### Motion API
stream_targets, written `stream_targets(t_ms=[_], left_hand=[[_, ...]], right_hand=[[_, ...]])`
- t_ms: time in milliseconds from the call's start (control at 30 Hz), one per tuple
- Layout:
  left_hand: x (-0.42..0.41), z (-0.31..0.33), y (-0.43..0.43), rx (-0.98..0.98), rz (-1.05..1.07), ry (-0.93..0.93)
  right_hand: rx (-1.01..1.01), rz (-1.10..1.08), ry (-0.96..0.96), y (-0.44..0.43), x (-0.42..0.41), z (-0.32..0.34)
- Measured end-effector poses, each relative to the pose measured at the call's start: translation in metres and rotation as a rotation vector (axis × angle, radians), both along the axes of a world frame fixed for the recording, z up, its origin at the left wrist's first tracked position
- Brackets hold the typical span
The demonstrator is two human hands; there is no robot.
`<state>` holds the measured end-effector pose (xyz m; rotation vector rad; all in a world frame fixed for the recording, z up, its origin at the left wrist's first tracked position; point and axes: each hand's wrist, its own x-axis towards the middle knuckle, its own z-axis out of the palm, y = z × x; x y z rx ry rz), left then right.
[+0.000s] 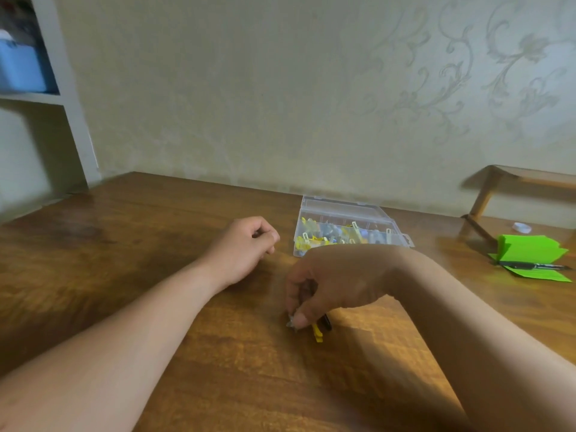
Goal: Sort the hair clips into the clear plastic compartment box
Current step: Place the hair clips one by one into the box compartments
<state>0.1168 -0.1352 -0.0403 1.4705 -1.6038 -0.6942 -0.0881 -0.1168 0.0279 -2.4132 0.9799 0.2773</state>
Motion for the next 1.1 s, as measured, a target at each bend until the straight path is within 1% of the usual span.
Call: stream_targets(t_ms=[133,233,333,367,433,500,567,667,767,1033,1100], left_hand=[[0.002,-0.001,-0.002,-0.006,-0.012,-0.007],[0.003,-0.003,-0.005,-0.014,-0.016,0.001],[0.002,-0.003,-0.004,-0.028,-0.021,-0.004],[0.002,-0.002,-0.003,-0.02,-0.018,-0.015],[0.0,-0.001,-0.001,-0.008,-0.006,-0.036],[-0.001,0.0,0.0,-0.014,-0.005,-0.05],[-0.001,0.0,0.001,-0.008,-0.007,-0.048],[-0.001,0.001,0.001,-0.003,-0.009,-0.06],[-0.001,0.002,0.002,-0.003,-0.015,-0.062],[-0.001,0.002,0.002,0.0,-0.02,-0.068],[-0.001,0.002,0.002,-0.001,-0.019,-0.072]], right_hand=[[-0.091,-0.02,-0.035,-0.004,0.002,-0.007],[-0.113,-0.032,-0.067,-0.006,0.002,-0.007],[-0.219,-0.106,-0.239,-0.01,-0.002,-0.002],[-0.277,-0.168,-0.328,-0.014,-0.005,-0.002],[-0.397,-0.357,-0.507,-0.026,-0.015,-0.003],[-0.487,-0.578,-0.611,-0.038,-0.028,-0.008],[-0.53,-0.702,-0.573,-0.049,-0.039,-0.017],[-0.556,-0.751,-0.455,-0.056,-0.047,-0.028],[-0.56,-0.771,-0.424,-0.06,-0.047,-0.033],[-0.446,-0.736,-0.507,-0.059,-0.043,-0.035],[-0.449,-0.74,-0.536,-0.058,-0.043,-0.033]])
